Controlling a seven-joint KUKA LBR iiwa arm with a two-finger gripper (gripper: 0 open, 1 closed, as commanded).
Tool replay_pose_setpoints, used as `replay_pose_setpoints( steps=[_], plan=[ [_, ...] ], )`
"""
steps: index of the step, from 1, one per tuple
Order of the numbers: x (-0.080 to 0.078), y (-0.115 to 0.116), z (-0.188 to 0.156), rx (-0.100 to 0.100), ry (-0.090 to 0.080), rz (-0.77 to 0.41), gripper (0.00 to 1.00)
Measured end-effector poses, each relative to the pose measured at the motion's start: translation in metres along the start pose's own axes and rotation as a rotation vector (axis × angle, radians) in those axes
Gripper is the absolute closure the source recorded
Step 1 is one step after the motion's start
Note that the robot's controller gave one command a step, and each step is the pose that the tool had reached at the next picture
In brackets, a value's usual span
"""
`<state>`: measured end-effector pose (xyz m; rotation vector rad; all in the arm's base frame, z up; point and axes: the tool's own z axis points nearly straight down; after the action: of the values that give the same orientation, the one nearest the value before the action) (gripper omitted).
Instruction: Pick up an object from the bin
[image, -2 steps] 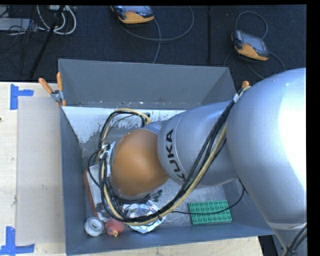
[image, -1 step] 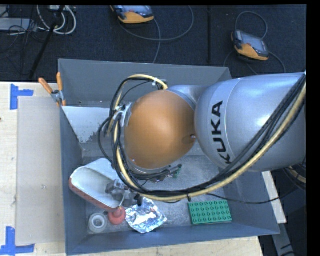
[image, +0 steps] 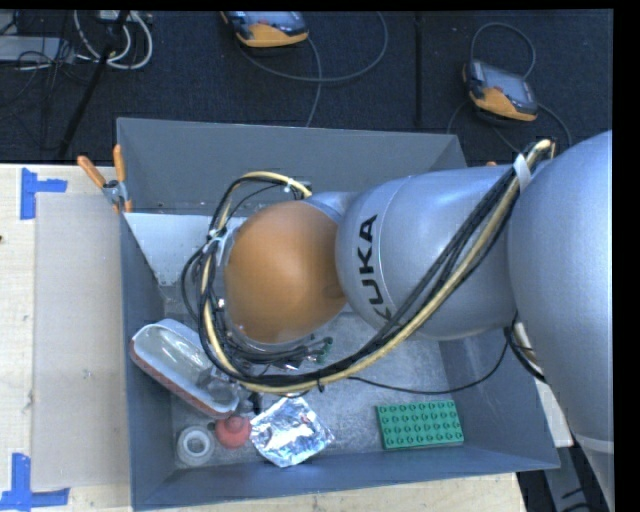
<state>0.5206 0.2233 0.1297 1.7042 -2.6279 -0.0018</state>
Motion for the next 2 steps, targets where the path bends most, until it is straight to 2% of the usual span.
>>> replay_pose_setpoints(
  steps=[1,2],
  plan=[
    [0.0,-0.006,-0.1,0.011,-0.012,-0.013,1.0],
    [-0.026,-0.026,-0.053,0.003,-0.006,0.159,1.0]
  ],
)
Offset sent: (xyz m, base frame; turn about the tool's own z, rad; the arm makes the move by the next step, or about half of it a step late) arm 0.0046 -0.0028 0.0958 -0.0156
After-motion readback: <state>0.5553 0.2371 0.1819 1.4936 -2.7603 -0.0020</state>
